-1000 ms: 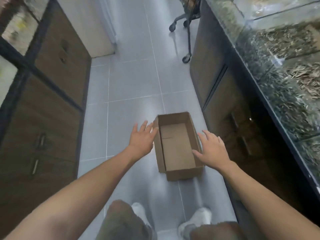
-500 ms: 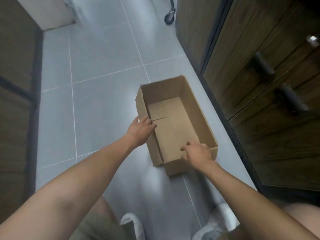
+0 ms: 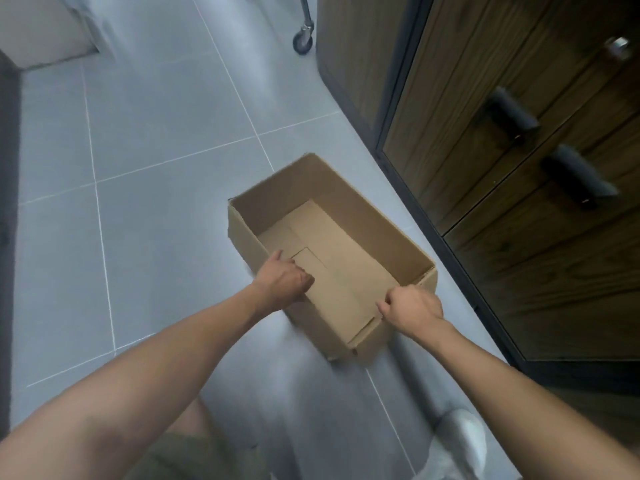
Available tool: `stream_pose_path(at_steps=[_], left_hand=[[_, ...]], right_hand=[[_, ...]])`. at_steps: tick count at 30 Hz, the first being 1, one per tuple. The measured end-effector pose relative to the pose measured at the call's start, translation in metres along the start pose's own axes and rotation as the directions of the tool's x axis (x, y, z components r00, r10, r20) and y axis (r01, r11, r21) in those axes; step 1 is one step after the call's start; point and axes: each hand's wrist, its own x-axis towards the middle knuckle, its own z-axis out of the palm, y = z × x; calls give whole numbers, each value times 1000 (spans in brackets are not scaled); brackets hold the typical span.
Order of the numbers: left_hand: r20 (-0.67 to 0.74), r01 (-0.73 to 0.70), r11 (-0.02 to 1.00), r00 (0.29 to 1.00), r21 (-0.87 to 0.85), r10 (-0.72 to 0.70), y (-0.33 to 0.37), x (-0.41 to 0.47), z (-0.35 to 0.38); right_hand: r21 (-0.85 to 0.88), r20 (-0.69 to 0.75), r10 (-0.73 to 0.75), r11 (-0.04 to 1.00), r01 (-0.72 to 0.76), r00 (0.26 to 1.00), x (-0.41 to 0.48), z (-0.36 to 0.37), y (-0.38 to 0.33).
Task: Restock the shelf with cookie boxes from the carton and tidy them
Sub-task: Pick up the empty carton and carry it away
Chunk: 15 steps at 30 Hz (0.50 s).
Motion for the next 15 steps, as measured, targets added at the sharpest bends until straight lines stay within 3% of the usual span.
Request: stream_pose_path(at_steps=[4, 9, 15], left_hand=[[6, -20, 994, 1000, -104, 21, 38, 6, -5], [-2, 4, 937, 1000, -348, -6, 86, 19, 2], [-49, 39, 932, 997, -361, -61, 94, 15, 7]], right_hand=[[-53, -14, 125, 991, -125, 992, 15, -13, 22], [78, 18, 176, 981, -177, 984, 33, -6, 36], [141, 58, 215, 965, -221, 975, 44, 7, 28]])
